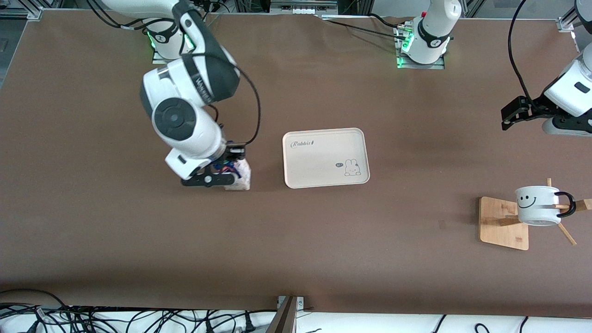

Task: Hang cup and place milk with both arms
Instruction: 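Lift the milk with the right gripper while the left gripper withdraws, then lower the milk carton onto the table with the right gripper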

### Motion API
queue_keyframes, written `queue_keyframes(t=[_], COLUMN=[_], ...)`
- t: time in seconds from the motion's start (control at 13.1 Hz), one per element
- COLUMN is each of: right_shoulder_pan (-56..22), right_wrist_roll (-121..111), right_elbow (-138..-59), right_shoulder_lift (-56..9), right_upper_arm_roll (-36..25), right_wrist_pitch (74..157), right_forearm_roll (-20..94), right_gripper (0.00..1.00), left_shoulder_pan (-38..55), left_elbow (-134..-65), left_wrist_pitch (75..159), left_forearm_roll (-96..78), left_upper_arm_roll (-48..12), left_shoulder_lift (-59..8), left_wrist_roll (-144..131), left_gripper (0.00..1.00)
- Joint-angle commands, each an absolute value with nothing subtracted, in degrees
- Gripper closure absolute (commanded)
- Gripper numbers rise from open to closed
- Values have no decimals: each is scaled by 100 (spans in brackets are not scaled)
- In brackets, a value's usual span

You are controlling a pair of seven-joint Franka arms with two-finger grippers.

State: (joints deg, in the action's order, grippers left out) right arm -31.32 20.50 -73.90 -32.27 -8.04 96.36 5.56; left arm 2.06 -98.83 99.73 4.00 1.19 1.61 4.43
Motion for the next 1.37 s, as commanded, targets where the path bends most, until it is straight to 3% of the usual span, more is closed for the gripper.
queue_keyframes(t=[0.0, 0.15, 0.69, 1.3], right_shoulder_pan=[-3103, -2989, -2119, -1960], right_wrist_roll=[1103, 661, -738, -879], right_elbow=[-8102, -8383, -9183, -8991], right_shoulder_lift=[-2971, -2979, -2760, -2865], right_upper_arm_roll=[-1299, -1704, -1723, -1705], right_wrist_pitch=[9694, 9790, 9888, 10168], right_forearm_roll=[642, 642, 800, 861], right_gripper=[45, 45, 44, 25], left_shoulder_pan=[246, 246, 237, 246], left_elbow=[-9967, -9958, -9932, -9923], left_wrist_pitch=[9976, 9976, 9984, 9984], left_forearm_roll=[343, 343, 351, 360], left_upper_arm_roll=[105, 105, 105, 105], left_shoulder_lift=[255, 255, 237, 229], left_wrist_roll=[369, 369, 387, 387], left_gripper=[0, 0, 0, 0])
